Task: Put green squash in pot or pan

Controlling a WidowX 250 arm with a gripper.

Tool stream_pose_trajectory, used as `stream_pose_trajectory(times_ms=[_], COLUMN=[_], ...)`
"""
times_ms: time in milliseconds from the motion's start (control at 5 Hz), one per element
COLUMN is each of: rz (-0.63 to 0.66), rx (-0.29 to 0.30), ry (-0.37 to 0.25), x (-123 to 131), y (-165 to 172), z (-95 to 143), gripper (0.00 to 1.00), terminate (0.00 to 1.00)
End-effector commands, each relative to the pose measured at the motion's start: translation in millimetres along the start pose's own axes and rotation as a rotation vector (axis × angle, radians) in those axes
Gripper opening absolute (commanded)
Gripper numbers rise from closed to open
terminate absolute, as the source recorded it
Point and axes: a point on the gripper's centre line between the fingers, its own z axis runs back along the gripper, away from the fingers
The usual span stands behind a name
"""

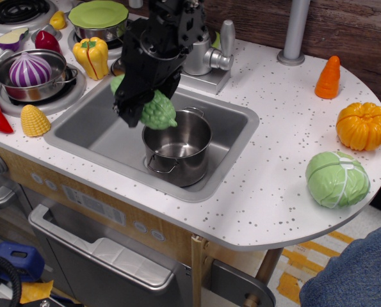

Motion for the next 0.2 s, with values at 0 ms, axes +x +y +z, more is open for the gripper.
stream_pose_trajectory(times_ms=[0], rz=[-0.021], rx=[-0.139], ry=[0.007], x=[27.8], y=[-25.0], z=[-24.6], gripper=[1.00], terminate=[1.00])
